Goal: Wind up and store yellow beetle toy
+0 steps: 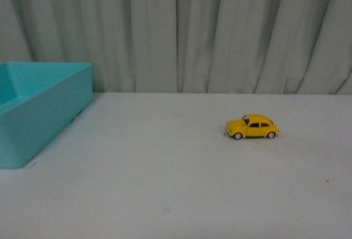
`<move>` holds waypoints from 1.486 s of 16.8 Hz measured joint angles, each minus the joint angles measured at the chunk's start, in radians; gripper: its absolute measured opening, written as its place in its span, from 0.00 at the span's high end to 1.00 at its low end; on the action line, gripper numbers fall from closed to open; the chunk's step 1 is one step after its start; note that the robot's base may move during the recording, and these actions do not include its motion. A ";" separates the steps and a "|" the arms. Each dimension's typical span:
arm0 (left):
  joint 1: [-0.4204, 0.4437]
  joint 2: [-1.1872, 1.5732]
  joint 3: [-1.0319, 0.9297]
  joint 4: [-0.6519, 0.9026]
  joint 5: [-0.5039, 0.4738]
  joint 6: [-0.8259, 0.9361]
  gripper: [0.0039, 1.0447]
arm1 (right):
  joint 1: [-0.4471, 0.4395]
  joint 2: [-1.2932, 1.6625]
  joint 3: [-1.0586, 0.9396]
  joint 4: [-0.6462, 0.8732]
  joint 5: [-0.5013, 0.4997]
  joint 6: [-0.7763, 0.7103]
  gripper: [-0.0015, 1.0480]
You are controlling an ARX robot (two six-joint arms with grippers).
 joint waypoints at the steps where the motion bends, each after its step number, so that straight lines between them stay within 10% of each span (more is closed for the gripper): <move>1: 0.000 0.000 0.000 0.000 0.001 0.000 0.06 | 0.000 0.000 0.000 0.001 0.000 0.001 0.06; 25: 0.000 0.000 0.000 0.001 0.002 -0.002 0.06 | 0.000 0.001 0.000 0.001 0.000 0.001 0.06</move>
